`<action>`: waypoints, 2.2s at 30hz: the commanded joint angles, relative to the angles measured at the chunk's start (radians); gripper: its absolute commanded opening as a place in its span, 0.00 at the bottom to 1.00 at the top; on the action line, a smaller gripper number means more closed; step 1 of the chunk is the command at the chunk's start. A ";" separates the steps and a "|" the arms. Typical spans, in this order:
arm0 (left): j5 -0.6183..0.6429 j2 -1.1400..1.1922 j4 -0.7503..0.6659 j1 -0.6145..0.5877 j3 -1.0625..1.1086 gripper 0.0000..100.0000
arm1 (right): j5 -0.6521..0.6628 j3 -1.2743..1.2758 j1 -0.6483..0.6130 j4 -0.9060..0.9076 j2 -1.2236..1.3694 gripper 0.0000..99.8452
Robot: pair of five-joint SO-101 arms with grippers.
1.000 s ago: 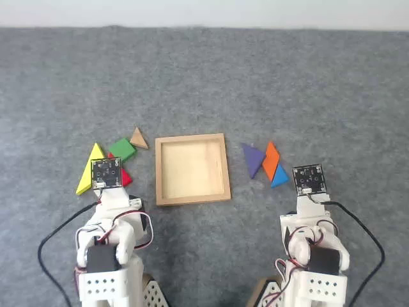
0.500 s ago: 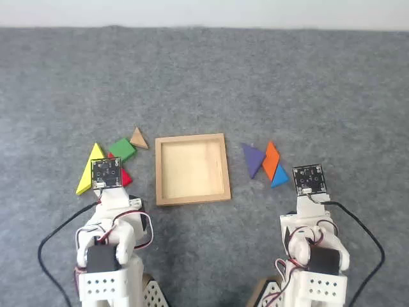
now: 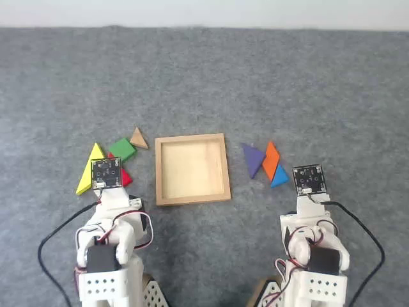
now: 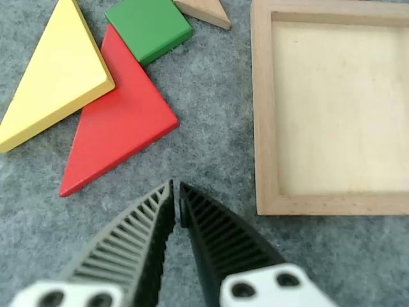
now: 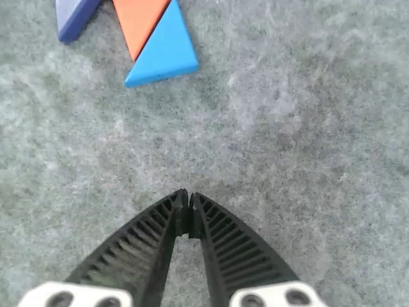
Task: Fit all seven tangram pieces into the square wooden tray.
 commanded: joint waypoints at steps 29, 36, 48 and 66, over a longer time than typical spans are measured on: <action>0.005 -0.021 -0.002 -0.003 -0.015 0.01 | 0.008 -0.034 -0.005 -0.002 -0.022 0.02; 0.005 -0.021 -0.002 -0.003 -0.015 0.01 | -0.199 -0.339 -0.168 -0.058 0.010 0.02; 0.005 -0.021 -0.002 -0.002 -0.015 0.01 | -0.419 -0.809 -0.397 -0.315 0.997 0.18; 0.005 -0.021 -0.002 -0.005 -0.015 0.01 | -0.018 -1.293 -0.430 -0.374 1.860 0.31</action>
